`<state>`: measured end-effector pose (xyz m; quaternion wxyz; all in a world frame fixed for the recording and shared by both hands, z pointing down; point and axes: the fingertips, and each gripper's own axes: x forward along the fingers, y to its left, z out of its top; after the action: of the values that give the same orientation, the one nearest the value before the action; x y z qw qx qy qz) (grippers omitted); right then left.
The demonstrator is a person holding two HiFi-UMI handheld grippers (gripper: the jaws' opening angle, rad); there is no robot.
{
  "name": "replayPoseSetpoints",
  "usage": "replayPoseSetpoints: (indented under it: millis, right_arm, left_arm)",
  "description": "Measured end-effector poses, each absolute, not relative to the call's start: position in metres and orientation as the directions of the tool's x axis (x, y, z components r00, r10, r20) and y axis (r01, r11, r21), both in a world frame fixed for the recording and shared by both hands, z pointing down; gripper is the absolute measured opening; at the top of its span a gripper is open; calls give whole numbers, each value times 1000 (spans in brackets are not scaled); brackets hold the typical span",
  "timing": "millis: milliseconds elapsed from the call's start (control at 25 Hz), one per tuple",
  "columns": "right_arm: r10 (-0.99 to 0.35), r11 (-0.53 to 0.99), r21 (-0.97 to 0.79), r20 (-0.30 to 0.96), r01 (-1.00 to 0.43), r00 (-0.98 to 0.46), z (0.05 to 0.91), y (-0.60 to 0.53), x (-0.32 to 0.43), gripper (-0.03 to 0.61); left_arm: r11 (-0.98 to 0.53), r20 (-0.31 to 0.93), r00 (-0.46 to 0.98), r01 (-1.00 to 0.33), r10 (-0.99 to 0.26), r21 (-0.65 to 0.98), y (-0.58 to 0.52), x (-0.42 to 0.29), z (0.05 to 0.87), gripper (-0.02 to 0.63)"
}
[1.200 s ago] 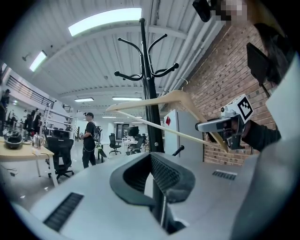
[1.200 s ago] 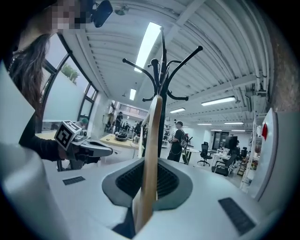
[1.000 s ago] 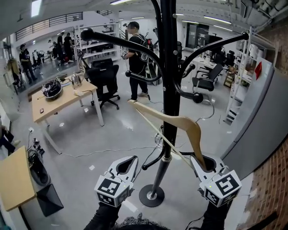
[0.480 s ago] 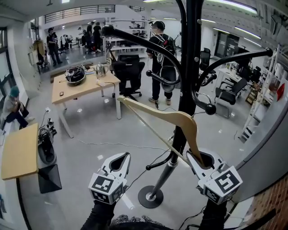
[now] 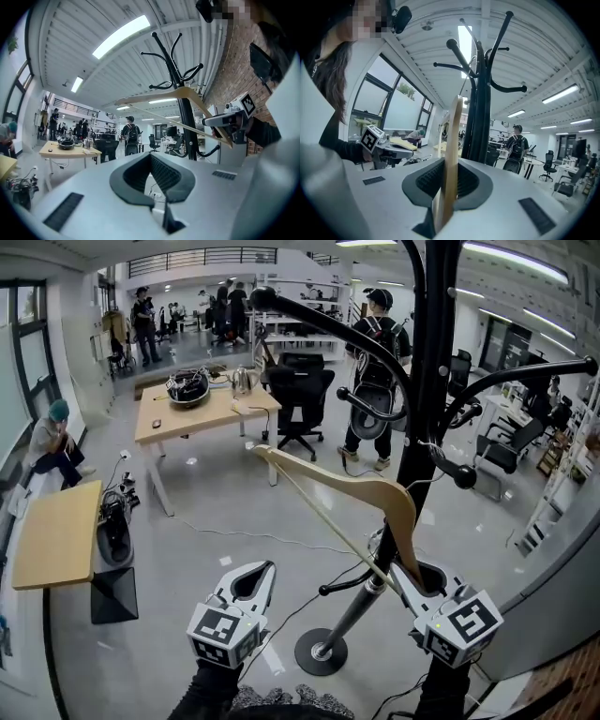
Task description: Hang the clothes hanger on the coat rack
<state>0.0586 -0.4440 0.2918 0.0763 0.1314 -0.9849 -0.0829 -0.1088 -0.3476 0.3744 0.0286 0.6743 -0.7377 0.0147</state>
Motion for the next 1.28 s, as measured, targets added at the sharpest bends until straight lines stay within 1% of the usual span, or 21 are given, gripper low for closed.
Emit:
replayPoseSetpoints:
  millis: [80,200,440,560,760,840,1160,1280]
  right_arm:
    - [-276,952,176,132,-251,-952,294,-445,60,48]
    - [-287,943,211,132,-256,-949,295,-446,63,49]
    - [-363,903,296,135,-312,-922,298,-448,72,51]
    - [-408,885,300,127,-357,-904,294,-449,79,56]
    - [-463,860,275,64,-430,-884,283,-453,94,161]
    - [-487,845,286,63,-451,-871,281,-451,99,172]
    - [-555,797,317,44,-515,-831,276,-445,108,177]
    - [-587,775,298,14,-557,-810,274,-442,116,212]
  left_arm:
    - [83,65,-81,-996,-995,17,-349,-105,376,6]
    - [68,63,-68,-998,-996,7,-352,-102,377,6]
    - [15,61,-15,-1000,-998,6,-359,-94,374,6]
    - [-10,61,10,-1000,-998,5,-361,-90,373,6]
    - [-56,54,56,-998,-997,1,-367,-84,371,6]
    - [-76,49,76,-997,-996,-1,-368,-83,370,6]
    - [-196,22,195,-980,-981,-46,-382,-73,354,6]
    - [-252,9,252,-966,-968,-64,-386,-67,347,6]
